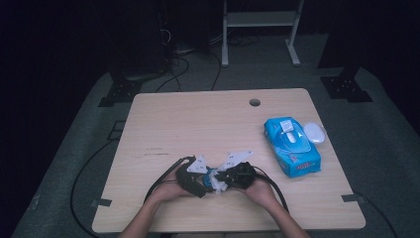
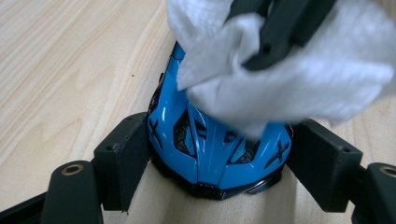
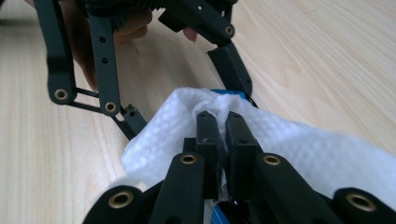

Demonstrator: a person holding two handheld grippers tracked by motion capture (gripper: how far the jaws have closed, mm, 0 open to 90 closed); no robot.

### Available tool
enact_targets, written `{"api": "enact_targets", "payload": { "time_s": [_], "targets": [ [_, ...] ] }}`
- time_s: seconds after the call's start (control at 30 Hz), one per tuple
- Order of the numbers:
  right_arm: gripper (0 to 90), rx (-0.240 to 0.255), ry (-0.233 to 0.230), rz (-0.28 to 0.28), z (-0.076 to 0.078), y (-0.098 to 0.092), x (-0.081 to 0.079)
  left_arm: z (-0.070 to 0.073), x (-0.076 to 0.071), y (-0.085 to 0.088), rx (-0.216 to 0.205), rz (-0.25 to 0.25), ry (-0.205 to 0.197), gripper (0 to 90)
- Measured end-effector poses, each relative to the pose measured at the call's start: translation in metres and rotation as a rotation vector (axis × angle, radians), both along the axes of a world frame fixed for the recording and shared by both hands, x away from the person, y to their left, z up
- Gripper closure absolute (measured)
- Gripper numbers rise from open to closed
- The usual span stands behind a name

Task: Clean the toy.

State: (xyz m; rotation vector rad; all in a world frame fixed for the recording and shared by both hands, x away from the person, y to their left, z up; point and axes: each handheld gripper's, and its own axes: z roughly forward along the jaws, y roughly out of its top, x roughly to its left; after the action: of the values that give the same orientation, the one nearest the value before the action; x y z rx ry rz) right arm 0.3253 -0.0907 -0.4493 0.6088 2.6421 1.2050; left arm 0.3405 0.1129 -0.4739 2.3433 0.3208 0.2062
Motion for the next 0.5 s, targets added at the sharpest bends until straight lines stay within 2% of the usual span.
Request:
{"api": "enact_targets", "payload": {
  "time_s": [0.13,0.2,0.27,0.33,0.37,0.47,0.5],
  "targets": [
    [85.1,-0.025,-0.01,0.009,0.001,0.003,-0.001,0.0,-0.001,-0.001,0.008,0.002,-0.003,24.4],
    [85.3,-0.034,-0.008,0.036,-0.003,0.016,-0.002,0.0,-0.001,-0.002,0.007,0.003,-0.003,24.4],
    [85.3,-0.047,-0.028,0.057,-0.005,0.026,-0.002,0.0,-0.001,-0.002,0.004,0.003,-0.002,24.5],
    [85.3,-0.053,-0.033,0.067,-0.005,0.03,-0.001,0.001,0.0,-0.001,0.007,-0.001,-0.002,24.5],
    [85.3,-0.071,-0.04,0.079,-0.004,0.033,0.0,0.0,0.0,0.0,0.003,0.0,0.0,24.5],
    [85.4,-0.072,-0.043,0.066,-0.003,0.03,0.0,0.0,0.0,0.0,0.002,0.0,-0.002,24.5],
    [85.4,-0.066,-0.039,0.044,-0.001,0.02,0.002,0.0,0.0,0.0,0.002,-0.001,-0.004,24.5]
  ]
}}
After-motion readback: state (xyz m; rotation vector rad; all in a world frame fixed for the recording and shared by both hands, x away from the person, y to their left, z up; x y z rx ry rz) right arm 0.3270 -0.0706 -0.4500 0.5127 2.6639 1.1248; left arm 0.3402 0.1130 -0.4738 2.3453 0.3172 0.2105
